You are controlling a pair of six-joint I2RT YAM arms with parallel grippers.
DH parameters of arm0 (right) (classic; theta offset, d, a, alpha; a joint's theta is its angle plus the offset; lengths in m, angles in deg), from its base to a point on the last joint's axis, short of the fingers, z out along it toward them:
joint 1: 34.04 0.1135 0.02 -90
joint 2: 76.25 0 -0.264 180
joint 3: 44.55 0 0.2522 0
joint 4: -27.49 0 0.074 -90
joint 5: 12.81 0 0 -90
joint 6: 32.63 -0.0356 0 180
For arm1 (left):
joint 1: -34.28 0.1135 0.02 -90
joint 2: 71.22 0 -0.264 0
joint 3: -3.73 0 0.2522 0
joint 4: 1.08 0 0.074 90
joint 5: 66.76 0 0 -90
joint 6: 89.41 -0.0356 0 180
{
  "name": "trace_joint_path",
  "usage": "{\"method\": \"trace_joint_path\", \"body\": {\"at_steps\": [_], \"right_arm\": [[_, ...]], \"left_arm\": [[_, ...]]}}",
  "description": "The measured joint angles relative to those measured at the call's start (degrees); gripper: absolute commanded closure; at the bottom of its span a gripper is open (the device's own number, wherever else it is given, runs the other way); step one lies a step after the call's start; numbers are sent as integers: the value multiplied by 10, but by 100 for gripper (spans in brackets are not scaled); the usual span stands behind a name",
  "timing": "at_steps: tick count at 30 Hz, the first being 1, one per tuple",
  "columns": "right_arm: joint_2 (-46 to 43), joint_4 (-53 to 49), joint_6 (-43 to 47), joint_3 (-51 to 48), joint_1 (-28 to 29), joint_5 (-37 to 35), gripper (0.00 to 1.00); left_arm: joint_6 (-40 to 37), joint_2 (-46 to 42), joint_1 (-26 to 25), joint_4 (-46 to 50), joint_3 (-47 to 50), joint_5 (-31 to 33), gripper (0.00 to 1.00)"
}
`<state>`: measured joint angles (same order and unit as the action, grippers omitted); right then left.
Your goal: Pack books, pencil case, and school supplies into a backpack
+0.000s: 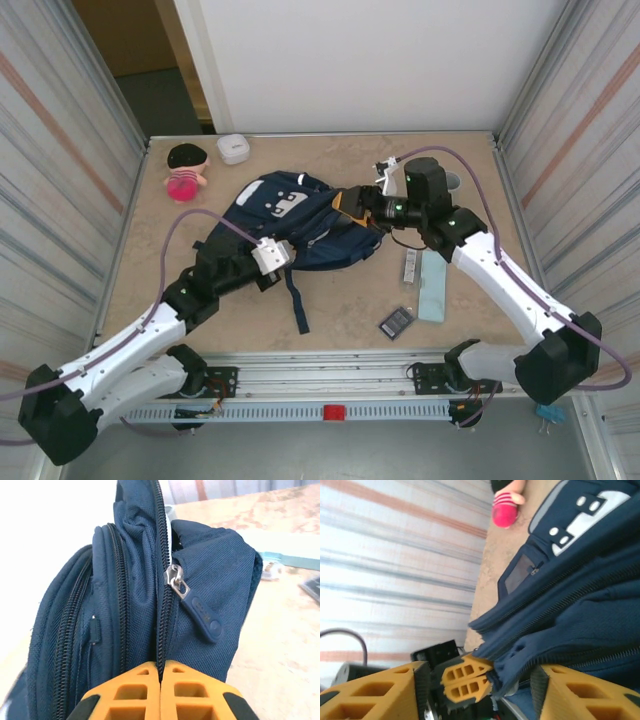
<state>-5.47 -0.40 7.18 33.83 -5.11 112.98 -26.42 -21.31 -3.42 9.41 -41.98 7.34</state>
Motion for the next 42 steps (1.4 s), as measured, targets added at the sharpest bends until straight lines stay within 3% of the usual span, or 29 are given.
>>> {"method": "trace_joint_path", "body": {"at_steps": [8, 12, 16, 19, 25, 36, 37, 40, 42], "right_arm": [[3, -9, 60, 0, 7, 45, 37], [-17, -103, 104, 1, 33, -25, 42], [-47, -204, 128, 23, 107, -109, 46], [-54, -224, 124, 25, 151, -135, 48], [-47, -222, 147, -14, 157, -164, 33], [18, -168, 307, -32, 160, -200, 31], [22, -163, 321, -35, 163, -203, 34], [31, -146, 360, -50, 167, -221, 68], [38, -134, 380, -56, 170, -228, 81]], "left_arm": [[19, 0, 17, 44, 0, -86, 100], [38, 6, 17, 46, -1, -90, 100], [59, 17, 17, 47, -3, -92, 100], [69, 22, 17, 47, -3, -96, 100], [80, 23, 17, 37, -3, -106, 100], [106, 23, 17, 25, -3, -130, 100], [108, 23, 17, 24, -3, -131, 100], [115, 24, 18, 20, -3, -136, 100], [119, 28, 17, 18, -3, -137, 100]]}}
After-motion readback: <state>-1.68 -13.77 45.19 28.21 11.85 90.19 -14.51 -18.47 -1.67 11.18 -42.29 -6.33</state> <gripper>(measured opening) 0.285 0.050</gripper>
